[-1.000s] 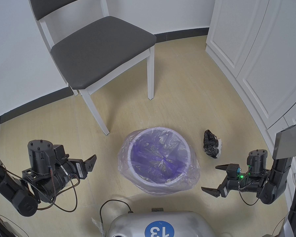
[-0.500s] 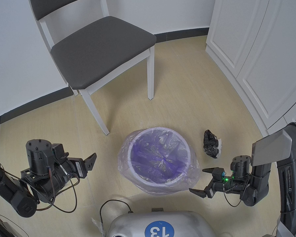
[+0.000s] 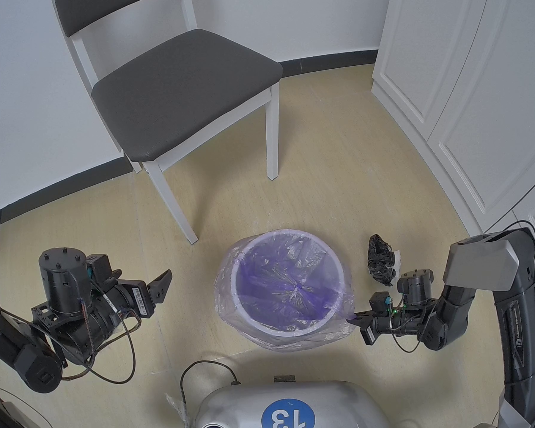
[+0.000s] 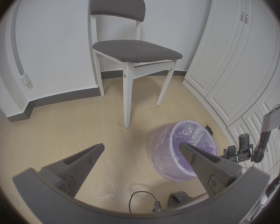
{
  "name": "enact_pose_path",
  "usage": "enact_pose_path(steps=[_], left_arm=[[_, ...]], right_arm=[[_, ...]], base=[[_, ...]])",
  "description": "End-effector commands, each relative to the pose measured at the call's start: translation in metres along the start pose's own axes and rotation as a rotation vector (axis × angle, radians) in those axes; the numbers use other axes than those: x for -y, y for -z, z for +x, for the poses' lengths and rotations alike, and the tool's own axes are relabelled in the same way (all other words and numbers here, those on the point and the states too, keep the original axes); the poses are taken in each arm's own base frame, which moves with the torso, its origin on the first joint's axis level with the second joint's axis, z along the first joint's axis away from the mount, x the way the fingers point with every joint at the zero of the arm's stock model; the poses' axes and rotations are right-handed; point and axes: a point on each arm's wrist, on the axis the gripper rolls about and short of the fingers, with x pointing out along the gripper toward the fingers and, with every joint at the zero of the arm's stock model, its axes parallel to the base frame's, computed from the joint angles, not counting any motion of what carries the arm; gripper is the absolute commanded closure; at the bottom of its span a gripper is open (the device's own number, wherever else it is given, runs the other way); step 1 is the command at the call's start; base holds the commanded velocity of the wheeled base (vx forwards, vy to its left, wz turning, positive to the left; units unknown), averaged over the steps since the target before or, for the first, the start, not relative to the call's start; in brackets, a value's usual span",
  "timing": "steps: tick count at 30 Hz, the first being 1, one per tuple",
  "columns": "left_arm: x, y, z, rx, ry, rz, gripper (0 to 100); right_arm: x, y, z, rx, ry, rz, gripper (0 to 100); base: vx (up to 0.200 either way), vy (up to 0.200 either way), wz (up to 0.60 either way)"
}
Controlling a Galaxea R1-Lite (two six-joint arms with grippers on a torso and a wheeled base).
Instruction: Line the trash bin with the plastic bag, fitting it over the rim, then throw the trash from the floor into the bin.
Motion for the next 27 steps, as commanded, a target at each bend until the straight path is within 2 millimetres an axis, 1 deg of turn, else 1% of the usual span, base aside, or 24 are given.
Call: enact_pose_path(steps=[1, 4, 5, 6, 7, 12, 13, 15, 17, 19, 20, 21, 24, 25, 26, 27], left_arm=[[-0.001, -0.001, -0.005, 0.008, 0.000, -0.004, 0], [-0.001, -0.002, -0.006, 0.015, 0.002, -0.006, 0], [-0.001, -0.002, -0.007, 0.016, 0.002, -0.005, 0], [-0.001, -0.002, -0.007, 0.016, 0.002, -0.005, 0], [-0.001, -0.003, -0.007, 0.018, 0.003, -0.007, 0], [-0.002, -0.004, -0.009, 0.022, 0.004, -0.008, 0], [-0.002, -0.004, -0.010, 0.022, 0.004, -0.008, 0], [-0.002, -0.004, -0.011, 0.024, 0.002, -0.009, 0], [-0.003, -0.004, -0.012, 0.027, 0.003, -0.011, 0], [-0.004, -0.002, -0.017, 0.027, 0.005, -0.010, 0], [-0.004, -0.002, -0.018, 0.026, 0.006, -0.010, 0], [-0.005, -0.003, -0.023, 0.037, 0.007, -0.013, 0], [-0.006, -0.006, -0.029, 0.056, 0.012, -0.017, 0], [-0.006, -0.007, -0.031, 0.061, 0.015, -0.020, 0], [-0.006, -0.007, -0.031, 0.061, 0.015, -0.020, 0], [-0.006, -0.006, -0.032, 0.059, 0.018, -0.019, 0]], right_arm=[[0.027, -0.038, 0.013, 0.025, 0.019, -0.011, 100], [0.035, -0.051, 0.020, 0.010, 0.012, -0.007, 100], [0.037, -0.056, 0.022, 0.010, 0.011, -0.008, 100], [0.037, -0.056, 0.022, 0.010, 0.011, -0.008, 100], [0.038, -0.061, 0.026, 0.021, 0.002, -0.014, 100], [0.036, -0.061, 0.027, -0.003, -0.012, -0.004, 100], [0.037, -0.060, 0.026, -0.010, -0.012, 0.001, 0], [0.038, -0.059, 0.024, -0.010, -0.008, 0.002, 0], [0.041, -0.057, 0.018, -0.014, 0.001, 0.010, 0], [0.044, -0.058, 0.005, -0.014, 0.017, 0.015, 0], [0.045, -0.058, 0.004, -0.015, 0.019, 0.016, 0], [0.049, -0.058, -0.010, -0.016, 0.038, 0.014, 0], [0.054, -0.061, -0.036, -0.010, 0.072, 0.007, 0], [0.054, -0.063, -0.044, -0.006, 0.080, 0.009, 0], [0.054, -0.063, -0.044, -0.006, 0.080, 0.009, 0], [0.056, -0.068, -0.058, 0.015, 0.097, 0.008, 0]], base=[[0.000, 0.000, 0.00], [0.000, 0.000, 0.00], [0.000, 0.000, 0.00], [0.000, 0.000, 0.00], [0.000, 0.000, 0.00], [0.000, 0.000, 0.00], [0.000, 0.000, 0.00], [0.000, 0.000, 0.00], [0.000, 0.000, 0.00], [0.000, 0.000, 0.00], [0.000, 0.000, 0.00], [0.000, 0.000, 0.00], [0.000, 0.000, 0.00], [0.000, 0.000, 0.00], [0.000, 0.000, 0.00], [0.000, 0.000, 0.00]])
